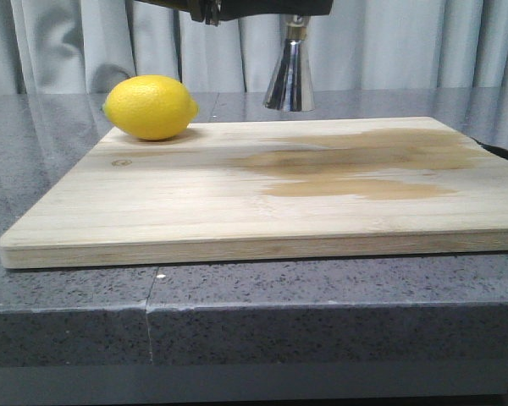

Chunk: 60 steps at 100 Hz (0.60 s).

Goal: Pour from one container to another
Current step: 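Tilt the beaker with the right gripper, pouring into the held jigger, then lower the glass beaker back onto the board with the right gripper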

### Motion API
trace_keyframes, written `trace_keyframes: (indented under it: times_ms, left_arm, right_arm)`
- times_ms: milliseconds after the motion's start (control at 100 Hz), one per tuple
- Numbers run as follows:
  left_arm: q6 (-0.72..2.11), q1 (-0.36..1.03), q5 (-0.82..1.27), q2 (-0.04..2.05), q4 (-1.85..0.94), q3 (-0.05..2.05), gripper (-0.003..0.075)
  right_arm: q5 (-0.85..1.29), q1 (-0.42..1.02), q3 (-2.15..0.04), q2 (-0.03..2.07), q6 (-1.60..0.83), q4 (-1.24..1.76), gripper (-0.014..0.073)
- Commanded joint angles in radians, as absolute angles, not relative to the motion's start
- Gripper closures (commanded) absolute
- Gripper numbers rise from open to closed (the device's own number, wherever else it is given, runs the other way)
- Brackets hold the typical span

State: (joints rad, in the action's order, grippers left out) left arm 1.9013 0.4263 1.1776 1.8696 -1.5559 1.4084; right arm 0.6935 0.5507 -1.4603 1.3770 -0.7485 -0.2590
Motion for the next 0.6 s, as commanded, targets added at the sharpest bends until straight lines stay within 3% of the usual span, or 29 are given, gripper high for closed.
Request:
trace_keyframes:
  times_ms: [0, 360, 590]
  left_arm:
    - [1.895, 0.433, 1.272, 1.810, -1.638, 1.440, 0.0500]
    - [1.895, 0.433, 1.272, 1.810, -1.638, 1.440, 0.0500]
    - [1.895, 0.433, 1.272, 1.810, -1.638, 1.440, 0.0500]
  right_arm:
    - [0.616, 0.506, -1.498, 1.297, -0.604, -0.262, 0.0295]
    - [0.340, 0.166, -1.219, 1.093, -0.584, 0.216, 0.0295]
    - [0.012, 0.116, -0.957, 1.068, -0.584, 0.540, 0.0295]
